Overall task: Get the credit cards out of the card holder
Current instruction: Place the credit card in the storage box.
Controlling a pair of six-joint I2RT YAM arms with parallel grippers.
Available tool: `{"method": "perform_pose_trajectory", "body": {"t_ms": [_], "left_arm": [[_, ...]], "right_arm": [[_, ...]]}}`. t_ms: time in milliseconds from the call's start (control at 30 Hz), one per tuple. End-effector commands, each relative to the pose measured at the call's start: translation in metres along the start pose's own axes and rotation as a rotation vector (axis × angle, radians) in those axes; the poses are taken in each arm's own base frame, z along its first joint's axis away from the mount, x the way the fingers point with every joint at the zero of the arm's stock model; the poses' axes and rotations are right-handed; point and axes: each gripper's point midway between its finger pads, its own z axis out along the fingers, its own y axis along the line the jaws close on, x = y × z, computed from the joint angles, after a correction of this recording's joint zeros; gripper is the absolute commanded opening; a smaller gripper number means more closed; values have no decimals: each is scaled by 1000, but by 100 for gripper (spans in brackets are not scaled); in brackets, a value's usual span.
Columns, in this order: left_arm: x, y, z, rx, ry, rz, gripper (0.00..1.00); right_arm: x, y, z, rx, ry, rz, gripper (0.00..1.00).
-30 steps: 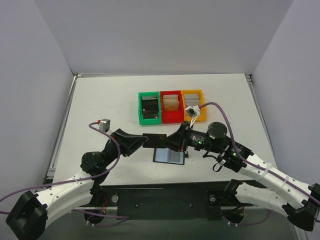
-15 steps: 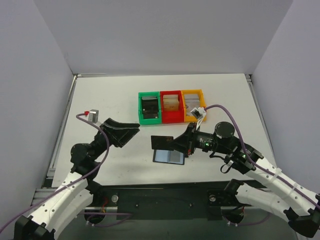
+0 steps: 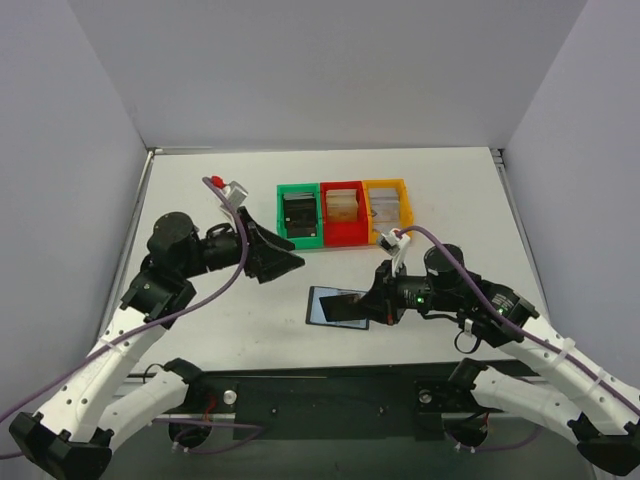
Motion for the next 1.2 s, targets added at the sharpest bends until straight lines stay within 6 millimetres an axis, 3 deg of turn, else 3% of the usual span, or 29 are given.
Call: {"method": "perform_pose_trajectory", "body": {"t_ms": [0,33,67,233,367,567,600,800,1167], "left_arm": [[43,4,0,-3,149,193,90],[44,-1,3,30,126,250,97],[57,10,3,11,135,241,97],[64,-7,5,111,135,265,97],[73,-46,5,380,204,281,97],[83,-79,-3,557,264,393,97],[87,-77,-1,564,279,402,97],[118,-80,11,561,415,372,77],[131,-69,19,529,493,273,50]], "right_arm": [[10,-9,-3,26,37,-73,0],[13,-8,-2,17,45,-97,0],[14,-8,-3,15,42,-128,0],[19,14,-10,-111,71,-198,0],[24,28,-10,-201,109,-215,0],[29,44,-11,-302,161,-193,0],[29,44,-10,-302,163,-187,0],[26,48,-7,-309,167,-176,0],[20,52,-5,-299,161,-182,0]]}}
